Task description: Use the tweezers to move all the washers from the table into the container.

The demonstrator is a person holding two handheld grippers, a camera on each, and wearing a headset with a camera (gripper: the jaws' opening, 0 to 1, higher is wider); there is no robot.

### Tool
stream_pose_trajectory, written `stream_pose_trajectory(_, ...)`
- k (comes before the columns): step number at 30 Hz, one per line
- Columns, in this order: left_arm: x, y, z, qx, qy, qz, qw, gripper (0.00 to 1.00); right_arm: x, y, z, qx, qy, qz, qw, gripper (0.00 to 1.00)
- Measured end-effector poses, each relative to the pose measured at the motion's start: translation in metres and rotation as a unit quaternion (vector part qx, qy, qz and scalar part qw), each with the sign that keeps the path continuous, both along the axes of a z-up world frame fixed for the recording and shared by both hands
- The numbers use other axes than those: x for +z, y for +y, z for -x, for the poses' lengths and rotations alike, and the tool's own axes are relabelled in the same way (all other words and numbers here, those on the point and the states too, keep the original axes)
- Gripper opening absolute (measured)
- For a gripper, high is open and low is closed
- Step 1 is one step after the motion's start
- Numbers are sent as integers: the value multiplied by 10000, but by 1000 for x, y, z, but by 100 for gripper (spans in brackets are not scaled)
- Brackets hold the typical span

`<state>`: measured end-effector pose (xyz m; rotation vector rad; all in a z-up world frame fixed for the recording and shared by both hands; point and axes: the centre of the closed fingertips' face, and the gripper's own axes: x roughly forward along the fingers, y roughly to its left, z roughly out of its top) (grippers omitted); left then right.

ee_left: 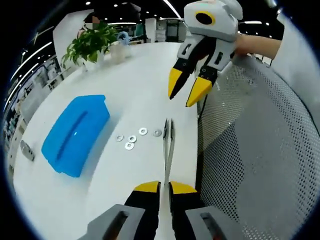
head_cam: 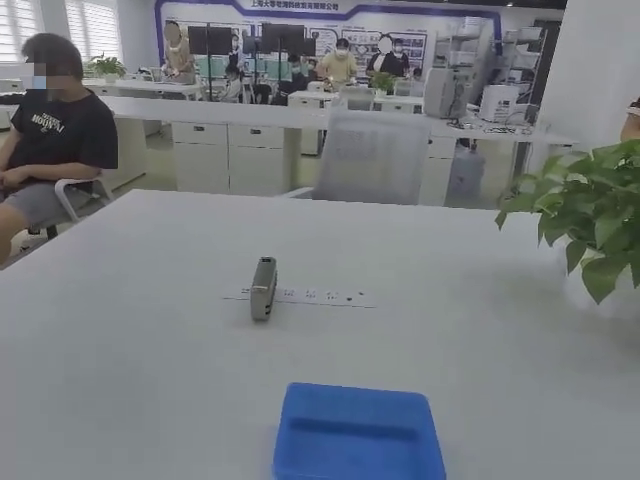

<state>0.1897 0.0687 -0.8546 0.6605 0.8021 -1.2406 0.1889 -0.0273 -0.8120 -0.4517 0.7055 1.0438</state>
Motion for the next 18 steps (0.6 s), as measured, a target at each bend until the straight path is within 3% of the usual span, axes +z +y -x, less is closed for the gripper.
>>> stream_pose_trajectory(4,-3,-2,0,-159,-27,-165,9997,0,0,-1,-1,-37,-7,-1,10000,13)
stream_pose_trajectory(9,-10,-1,2,-450,-81,-527,9976,0,-2,-1,-1,-5,0,35,10000,13)
stream_pose_trajectory(13,-8,-2,1,-511,-139,-489,9974,0,-3,0,0,36,16,53,10000,13)
stream_pose_trajectory(18,14,-4,1,-685,-364,-268,9966,0,-4,3,4,197,17,63,9998,15)
